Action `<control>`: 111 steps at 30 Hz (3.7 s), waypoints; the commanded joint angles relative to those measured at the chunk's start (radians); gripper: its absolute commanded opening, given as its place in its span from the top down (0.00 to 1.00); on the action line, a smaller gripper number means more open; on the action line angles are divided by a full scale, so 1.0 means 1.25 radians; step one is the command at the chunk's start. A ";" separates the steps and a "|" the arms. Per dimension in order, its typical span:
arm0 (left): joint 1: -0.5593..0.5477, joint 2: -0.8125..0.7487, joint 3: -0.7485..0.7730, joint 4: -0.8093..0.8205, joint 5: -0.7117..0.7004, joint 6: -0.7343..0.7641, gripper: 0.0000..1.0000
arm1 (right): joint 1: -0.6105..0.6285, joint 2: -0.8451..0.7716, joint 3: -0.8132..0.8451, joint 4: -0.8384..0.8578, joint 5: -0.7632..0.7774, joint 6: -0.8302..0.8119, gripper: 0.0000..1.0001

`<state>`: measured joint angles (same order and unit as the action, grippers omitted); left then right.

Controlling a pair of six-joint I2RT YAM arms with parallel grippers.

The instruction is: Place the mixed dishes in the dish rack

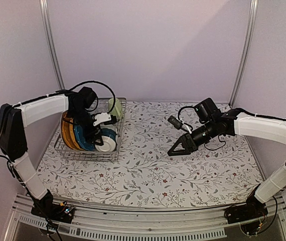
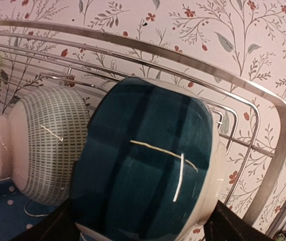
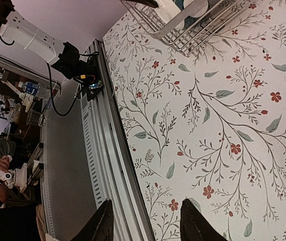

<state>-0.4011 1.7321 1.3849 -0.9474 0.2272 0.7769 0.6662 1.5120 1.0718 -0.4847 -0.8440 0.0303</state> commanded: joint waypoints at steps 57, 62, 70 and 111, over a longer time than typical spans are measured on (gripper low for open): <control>0.028 -0.009 0.060 0.088 -0.068 -0.039 0.00 | -0.004 0.029 -0.011 0.005 0.010 -0.002 0.57; 0.040 -0.016 0.058 0.091 -0.066 -0.043 0.00 | -0.004 0.030 -0.010 0.004 0.010 -0.002 0.57; 0.043 -0.020 0.056 0.094 -0.054 -0.048 0.00 | -0.003 0.031 -0.009 0.001 0.016 -0.002 0.57; 0.048 -0.186 0.018 0.253 -0.078 -0.225 0.00 | -0.004 -0.004 0.023 -0.021 0.156 0.017 0.50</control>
<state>-0.3534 1.5799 1.4612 -0.7578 0.1661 0.6037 0.6662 1.5455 1.0721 -0.4946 -0.7650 0.0357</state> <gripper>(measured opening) 0.996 0.475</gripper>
